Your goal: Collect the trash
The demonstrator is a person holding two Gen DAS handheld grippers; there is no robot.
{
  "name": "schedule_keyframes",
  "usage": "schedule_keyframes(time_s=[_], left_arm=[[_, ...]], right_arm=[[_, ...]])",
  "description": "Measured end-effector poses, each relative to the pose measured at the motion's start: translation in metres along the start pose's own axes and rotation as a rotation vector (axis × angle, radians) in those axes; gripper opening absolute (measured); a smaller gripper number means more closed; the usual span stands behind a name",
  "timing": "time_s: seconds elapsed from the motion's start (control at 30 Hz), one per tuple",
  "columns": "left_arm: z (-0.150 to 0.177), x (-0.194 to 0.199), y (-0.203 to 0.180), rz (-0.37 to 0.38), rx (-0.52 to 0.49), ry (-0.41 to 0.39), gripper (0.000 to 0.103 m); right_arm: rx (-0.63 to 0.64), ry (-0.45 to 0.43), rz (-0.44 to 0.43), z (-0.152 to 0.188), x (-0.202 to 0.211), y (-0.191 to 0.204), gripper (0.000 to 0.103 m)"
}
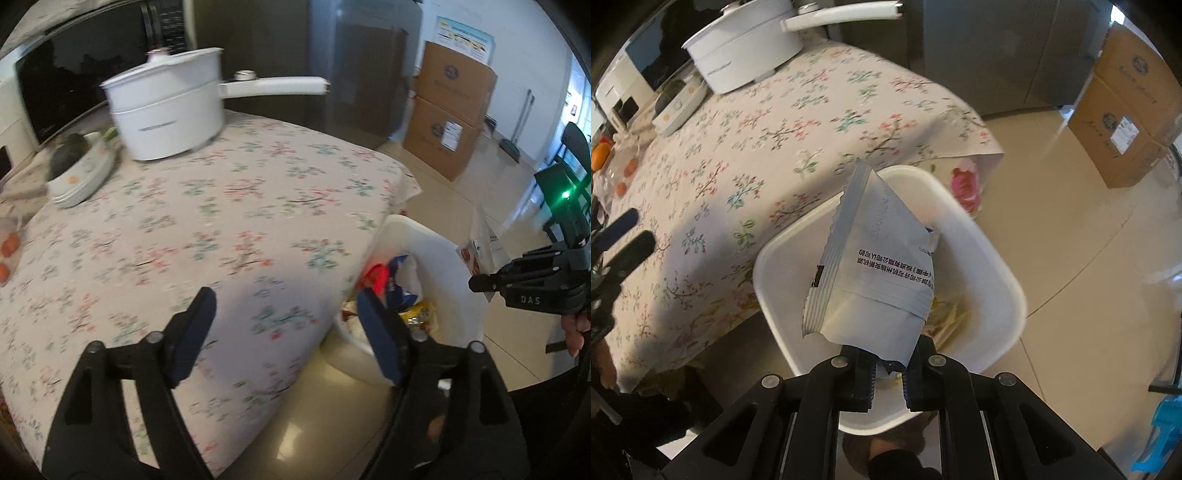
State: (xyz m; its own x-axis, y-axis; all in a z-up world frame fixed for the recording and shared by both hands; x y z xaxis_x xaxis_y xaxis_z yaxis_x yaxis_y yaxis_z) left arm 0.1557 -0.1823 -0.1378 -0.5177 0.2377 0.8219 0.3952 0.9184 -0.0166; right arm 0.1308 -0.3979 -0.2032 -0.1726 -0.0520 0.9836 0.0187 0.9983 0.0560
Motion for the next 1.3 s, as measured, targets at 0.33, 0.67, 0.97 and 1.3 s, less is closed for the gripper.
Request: schedule_keyframes(time_s=[0.33, 0.67, 0.97, 1.3], left_arm=[[0.02, 0.039, 0.033, -0.101, 0.049, -0.033, 0.1], [0.056, 0.085, 0.061, -0.168, 0.137, -0.034, 0.102], [0.089, 0.133, 0.075, -0.231, 0.233, -0.097, 0.102], [0.099, 0.151, 0.086, -0.298, 0.289, -0.188, 0.102]], right_arm=[[-0.069, -0.08, -0.007, -0.01, 0.017, 0.013, 0.076], [-0.06, -0.255, 0.008, 0.013, 0.076, 0.046, 0.082], [0.063, -0.503, 0.105, 0.058, 0.134, 0.11, 0.087], [0.128, -0.609, 0.145, 0.062, 0.153, 0.141, 0.088]])
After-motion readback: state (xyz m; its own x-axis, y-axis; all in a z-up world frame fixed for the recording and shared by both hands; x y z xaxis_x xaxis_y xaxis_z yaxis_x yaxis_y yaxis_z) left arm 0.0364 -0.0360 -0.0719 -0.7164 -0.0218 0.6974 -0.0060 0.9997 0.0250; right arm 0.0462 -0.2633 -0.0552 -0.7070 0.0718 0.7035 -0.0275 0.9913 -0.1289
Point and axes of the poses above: each gripper's, at about its wrist camera, not at the fingertips, and x roughly against the way its jaws point, y to its left, z to its underside, the point moved 10 cm from there along -x, roughly the way its jaws point, and after that the axes turned 6 degrees about y, right-handed, at the moved point
